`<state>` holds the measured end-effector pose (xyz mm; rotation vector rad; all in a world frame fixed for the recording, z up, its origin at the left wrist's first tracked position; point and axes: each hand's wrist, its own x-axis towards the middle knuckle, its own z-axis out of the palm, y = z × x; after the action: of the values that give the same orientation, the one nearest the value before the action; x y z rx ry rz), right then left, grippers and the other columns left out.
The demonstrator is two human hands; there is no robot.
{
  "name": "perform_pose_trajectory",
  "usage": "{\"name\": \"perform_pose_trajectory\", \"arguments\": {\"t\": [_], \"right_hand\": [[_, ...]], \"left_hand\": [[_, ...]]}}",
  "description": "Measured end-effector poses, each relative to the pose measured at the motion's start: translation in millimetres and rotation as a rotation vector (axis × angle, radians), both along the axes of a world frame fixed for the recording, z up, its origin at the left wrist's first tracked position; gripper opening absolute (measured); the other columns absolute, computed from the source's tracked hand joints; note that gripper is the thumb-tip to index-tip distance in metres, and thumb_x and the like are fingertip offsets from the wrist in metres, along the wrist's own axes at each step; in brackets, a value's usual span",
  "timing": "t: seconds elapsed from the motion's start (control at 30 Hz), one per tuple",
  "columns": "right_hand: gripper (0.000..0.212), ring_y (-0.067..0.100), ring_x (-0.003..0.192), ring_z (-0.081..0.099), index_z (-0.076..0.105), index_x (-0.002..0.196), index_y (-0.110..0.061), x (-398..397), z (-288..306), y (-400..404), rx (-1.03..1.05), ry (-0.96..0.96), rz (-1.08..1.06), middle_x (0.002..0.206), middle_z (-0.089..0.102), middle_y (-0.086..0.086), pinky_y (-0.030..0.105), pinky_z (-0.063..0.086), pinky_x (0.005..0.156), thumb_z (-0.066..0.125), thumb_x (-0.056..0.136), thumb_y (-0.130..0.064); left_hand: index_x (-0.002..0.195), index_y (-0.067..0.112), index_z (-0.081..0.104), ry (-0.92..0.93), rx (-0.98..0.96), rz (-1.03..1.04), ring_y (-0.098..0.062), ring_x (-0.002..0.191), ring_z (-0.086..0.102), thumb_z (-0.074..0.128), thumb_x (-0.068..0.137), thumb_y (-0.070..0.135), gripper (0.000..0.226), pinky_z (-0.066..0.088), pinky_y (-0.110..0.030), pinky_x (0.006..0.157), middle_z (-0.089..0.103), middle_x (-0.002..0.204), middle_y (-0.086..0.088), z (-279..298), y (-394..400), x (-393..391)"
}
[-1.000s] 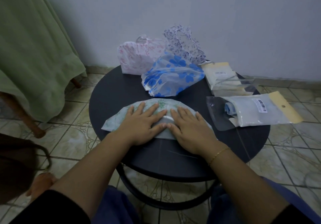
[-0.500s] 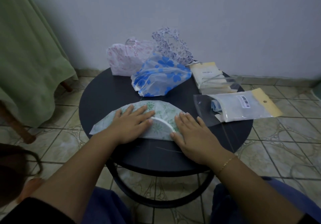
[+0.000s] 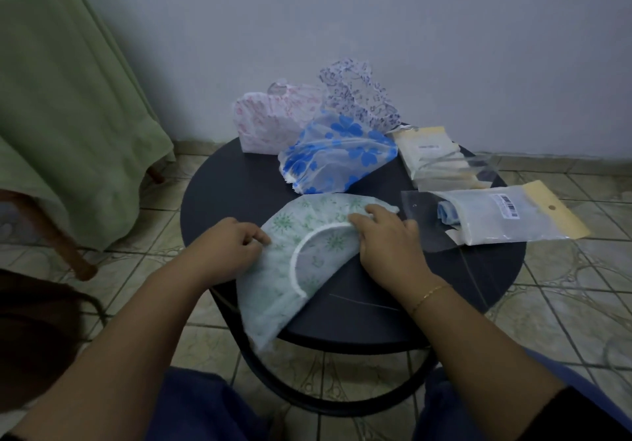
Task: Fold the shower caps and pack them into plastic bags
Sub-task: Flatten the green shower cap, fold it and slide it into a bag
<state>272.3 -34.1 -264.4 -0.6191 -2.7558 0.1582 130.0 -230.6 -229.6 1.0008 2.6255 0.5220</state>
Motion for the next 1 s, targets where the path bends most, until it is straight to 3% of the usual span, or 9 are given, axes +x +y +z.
{"name": "perform_pose_trajectory", "arguments": {"t": [0.17,0.33,0.43,0.5,0.57,0.67,0.8,0.9,1.0], "right_hand": [[0.041,0.017,0.140,0.020,0.037,0.141,-0.023,-9.0,1.6,4.8,-0.153,-0.059,-0.005,0.152,0.025,0.002,0.039,0.011,0.113,0.034,0.100,-0.030],[0.044,0.017,0.144,0.010,0.037,0.142,-0.021,-0.3,3.9,6.1,-0.195,-0.043,0.058,0.154,0.022,0.002,0.041,0.003,0.116,0.034,0.100,-0.035],[0.043,0.023,0.136,0.031,0.054,0.130,-0.014,17.6,10.4,4.4,-0.168,0.089,0.162,0.143,0.041,0.008,0.046,0.023,0.111,0.038,0.097,-0.036],[0.045,0.028,0.119,0.051,0.065,0.115,-0.009,35.9,13.1,3.7,-0.125,0.181,0.262,0.126,0.057,0.012,0.049,0.042,0.097,0.038,0.092,-0.035],[0.037,0.024,0.105,0.058,0.069,0.106,-0.009,57.5,13.8,2.5,-0.120,0.257,0.337,0.113,0.064,0.008,0.047,0.049,0.084,0.043,0.091,-0.029],[0.029,0.017,0.098,0.058,0.071,0.103,-0.009,89.9,10.3,-3.8,-0.102,0.317,0.415,0.103,0.066,0.005,0.039,0.048,0.081,0.048,0.092,-0.024],[0.029,0.021,0.100,0.059,0.071,0.103,-0.006,121.4,-2.9,-8.5,-0.029,0.306,0.505,0.104,0.064,0.008,0.037,0.047,0.084,0.059,0.090,-0.029],[0.041,0.024,0.106,0.058,0.070,0.105,-0.005,133.4,-10.8,-10.8,0.059,0.267,0.552,0.108,0.064,0.011,0.035,0.046,0.091,0.066,0.085,-0.040],[0.040,0.025,0.107,0.058,0.069,0.106,-0.004,139.4,-17.7,-13.9,0.109,0.242,0.587,0.107,0.064,0.012,0.033,0.044,0.094,0.069,0.084,-0.037]], "left_hand": [[0.094,0.032,0.069,-0.077,-0.005,-0.014,-0.005,0.051,0.045,0.050,0.089,0.018,0.024,0.030,-0.013,0.044,0.051,0.060,0.009,4.9,3.6,10.9],[0.100,0.029,0.069,-0.189,0.006,-0.058,0.001,0.066,0.052,0.051,0.092,0.020,0.022,0.035,-0.005,0.051,0.054,0.069,0.020,10.6,9.8,25.6],[0.105,0.028,0.070,-0.222,0.011,-0.098,0.003,0.065,0.053,0.051,0.092,0.021,0.023,0.036,-0.003,0.050,0.054,0.068,0.024,13.3,16.7,35.3],[0.108,0.027,0.069,-0.230,0.006,-0.138,0.006,0.063,0.052,0.050,0.093,0.021,0.025,0.036,-0.002,0.052,0.050,0.065,0.032,12.6,21.5,42.3],[0.113,0.025,0.068,-0.223,-0.001,-0.199,0.008,0.069,0.052,0.049,0.094,0.021,0.027,0.038,-0.004,0.059,0.045,0.070,0.039,12.4,25.3,49.8],[0.121,0.021,0.065,-0.160,-0.002,-0.281,0.002,0.085,0.053,0.048,0.094,0.021,0.031,0.041,-0.014,0.077,0.048,0.092,0.032,12.1,28.1,58.6],[0.122,0.022,0.062,0.060,0.079,-0.291,-0.003,0.076,0.052,0.053,0.091,0.029,0.033,0.045,-0.024,0.074,0.048,0.090,0.015,3.7,26.7,64.6],[0.107,0.029,0.067,0.209,0.321,-0.349,0.000,0.078,0.049,0.059,0.086,0.035,0.023,0.044,-0.024,0.074,0.050,0.091,0.015,2.2,21.8,82.6],[0.093,0.025,0.071,0.267,0.419,-0.600,-0.003,0.085,0.054,0.058,0.081,0.042,0.024,0.047,-0.024,0.075,0.061,0.089,0.011,-0.3,17.7,107.2]]}}
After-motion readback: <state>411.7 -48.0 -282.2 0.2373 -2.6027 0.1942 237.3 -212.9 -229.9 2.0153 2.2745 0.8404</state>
